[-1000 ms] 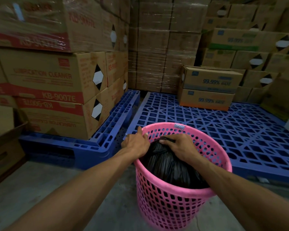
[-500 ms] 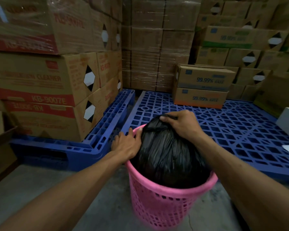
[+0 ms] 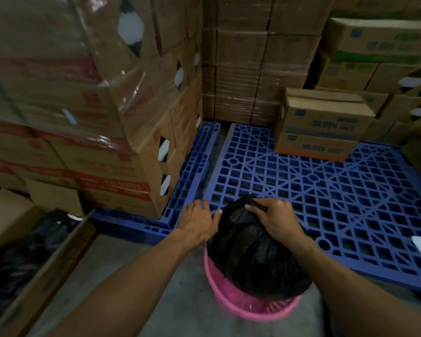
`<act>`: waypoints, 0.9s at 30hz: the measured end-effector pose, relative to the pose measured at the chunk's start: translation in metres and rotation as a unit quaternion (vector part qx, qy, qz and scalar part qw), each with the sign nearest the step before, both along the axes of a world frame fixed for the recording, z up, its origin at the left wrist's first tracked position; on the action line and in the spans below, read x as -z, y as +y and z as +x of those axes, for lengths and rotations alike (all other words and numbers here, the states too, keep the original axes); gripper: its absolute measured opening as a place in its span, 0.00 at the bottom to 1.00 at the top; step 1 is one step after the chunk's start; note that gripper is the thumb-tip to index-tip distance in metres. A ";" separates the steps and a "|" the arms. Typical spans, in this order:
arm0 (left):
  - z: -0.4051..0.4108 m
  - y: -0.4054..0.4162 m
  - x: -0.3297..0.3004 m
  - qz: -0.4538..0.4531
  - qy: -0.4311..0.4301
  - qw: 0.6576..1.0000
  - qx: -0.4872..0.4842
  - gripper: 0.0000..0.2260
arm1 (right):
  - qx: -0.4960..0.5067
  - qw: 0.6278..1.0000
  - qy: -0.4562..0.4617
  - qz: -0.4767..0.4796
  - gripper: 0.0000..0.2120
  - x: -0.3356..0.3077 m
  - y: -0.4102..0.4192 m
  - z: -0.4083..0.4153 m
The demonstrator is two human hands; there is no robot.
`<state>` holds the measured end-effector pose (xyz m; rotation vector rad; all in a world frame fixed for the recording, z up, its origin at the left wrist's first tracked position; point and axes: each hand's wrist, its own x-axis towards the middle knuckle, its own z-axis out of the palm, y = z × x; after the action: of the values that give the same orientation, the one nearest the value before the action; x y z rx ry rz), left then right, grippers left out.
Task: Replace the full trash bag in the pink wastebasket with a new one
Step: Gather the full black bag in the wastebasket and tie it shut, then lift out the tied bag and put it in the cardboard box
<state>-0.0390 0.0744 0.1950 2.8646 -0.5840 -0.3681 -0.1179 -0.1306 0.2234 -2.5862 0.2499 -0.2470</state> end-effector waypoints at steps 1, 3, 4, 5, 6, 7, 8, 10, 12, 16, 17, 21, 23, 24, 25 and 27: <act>-0.003 0.003 -0.025 0.006 -0.001 1.000 0.005 0.28 | -0.005 1.000 0.004 -0.003 0.18 -0.026 0.002 -0.002; -0.009 0.010 -0.078 0.022 -0.003 1.000 0.015 0.28 | -0.014 1.000 0.014 -0.009 0.18 -0.080 0.006 -0.006; -0.012 0.015 -0.105 0.027 -0.003 0.999 0.018 0.28 | -0.014 1.000 0.019 -0.009 0.18 -0.108 0.007 -0.008; -0.015 0.019 -0.132 0.029 -0.002 0.999 0.019 0.27 | -0.013 1.000 0.024 -0.007 0.19 -0.135 0.008 -0.010; -0.018 0.024 -0.159 0.030 -0.004 0.999 0.022 0.27 | -0.009 0.999 0.030 -0.004 0.20 -0.161 0.010 -0.012; -0.021 0.030 -0.186 0.028 -0.005 0.999 0.024 0.27 | -0.006 0.999 0.037 -0.003 0.20 -0.187 0.012 -0.013; -0.024 0.035 -0.211 0.025 -0.006 0.999 0.026 0.27 | -0.003 0.999 0.042 -0.005 0.19 -0.212 0.016 -0.015; -0.031 0.046 -0.259 0.020 -0.007 1.000 0.021 0.26 | 0.002 0.999 0.046 -0.010 0.19 -0.259 0.024 -0.019; -0.038 0.057 -0.300 0.020 0.001 1.000 0.005 0.26 | 0.006 0.999 0.050 -0.009 0.20 -0.303 0.035 -0.024; -0.056 0.081 -0.363 0.015 0.018 1.000 -0.014 0.27 | 0.015 0.998 0.059 -0.026 0.18 -0.371 0.064 -0.035; -0.061 0.087 -0.375 0.009 0.021 1.000 -0.017 0.28 | 0.020 0.997 0.064 -0.030 0.18 -0.383 0.073 -0.038; -0.069 0.113 -0.414 -0.036 0.027 0.999 -0.020 0.29 | 0.031 0.997 0.064 -0.040 0.19 -0.418 0.107 -0.045; -0.069 0.129 -0.421 -0.044 0.021 0.998 -0.031 0.28 | 0.027 0.997 0.067 -0.036 0.18 -0.427 0.122 -0.046; -0.070 0.138 -0.424 -0.047 0.015 0.998 -0.040 0.28 | 0.026 0.997 0.066 -0.032 0.18 -0.430 0.129 -0.047; -0.070 0.147 -0.428 -0.048 0.011 0.998 -0.050 0.28 | 0.025 0.997 0.064 -0.031 0.19 -0.433 0.135 -0.046; -0.072 0.165 -0.434 -0.049 0.019 0.997 -0.065 0.29 | 0.024 0.997 0.062 -0.031 0.19 -0.437 0.148 -0.044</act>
<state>-0.1114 0.2394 0.6288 2.7777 -0.3957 -0.3612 -0.1622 0.0179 0.6599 -2.6623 0.3555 -0.1142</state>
